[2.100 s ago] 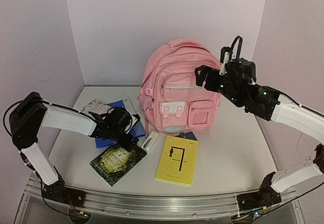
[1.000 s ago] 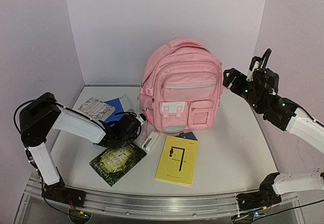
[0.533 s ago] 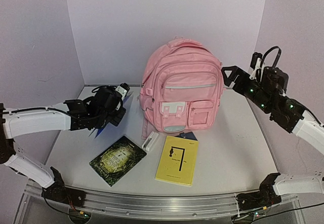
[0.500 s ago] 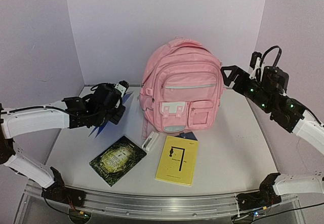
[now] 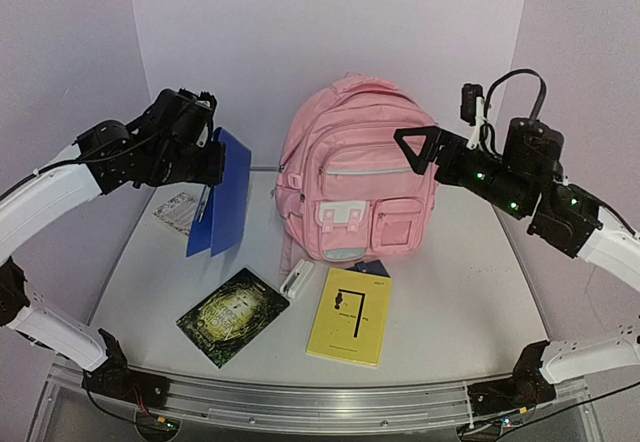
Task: Pack the student bag
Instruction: Pick up the files from the center of the board.
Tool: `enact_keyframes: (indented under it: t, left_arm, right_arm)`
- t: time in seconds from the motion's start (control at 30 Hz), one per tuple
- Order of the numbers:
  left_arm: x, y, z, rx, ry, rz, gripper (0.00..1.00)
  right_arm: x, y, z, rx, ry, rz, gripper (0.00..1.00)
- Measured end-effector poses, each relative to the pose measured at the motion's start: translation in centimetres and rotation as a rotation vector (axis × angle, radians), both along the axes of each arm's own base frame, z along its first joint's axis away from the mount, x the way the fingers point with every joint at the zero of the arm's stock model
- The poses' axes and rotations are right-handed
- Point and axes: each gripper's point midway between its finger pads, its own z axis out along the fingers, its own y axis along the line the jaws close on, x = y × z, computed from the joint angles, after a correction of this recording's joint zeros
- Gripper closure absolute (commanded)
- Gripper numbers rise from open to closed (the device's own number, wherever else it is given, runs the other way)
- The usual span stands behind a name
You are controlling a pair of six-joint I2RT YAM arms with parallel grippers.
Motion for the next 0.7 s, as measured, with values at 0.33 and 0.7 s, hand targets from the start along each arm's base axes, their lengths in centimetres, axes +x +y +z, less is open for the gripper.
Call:
enact_keyframes:
  t: [0.33, 0.7]
  left_arm:
    - [-1.1, 0.9, 4.4, -0.129, 0.026, 0.013, 1.0]
    - [-1.3, 1.5, 6.5, -0.229, 0.036, 0.038, 1.0]
  right_arm:
    - [-3.5, 8.9, -0.7, -0.141, -0.05, 0.114, 0.02]
    - [-10.4, 21.7, -4.2, -0.285, -0.221, 0.289, 0.02]
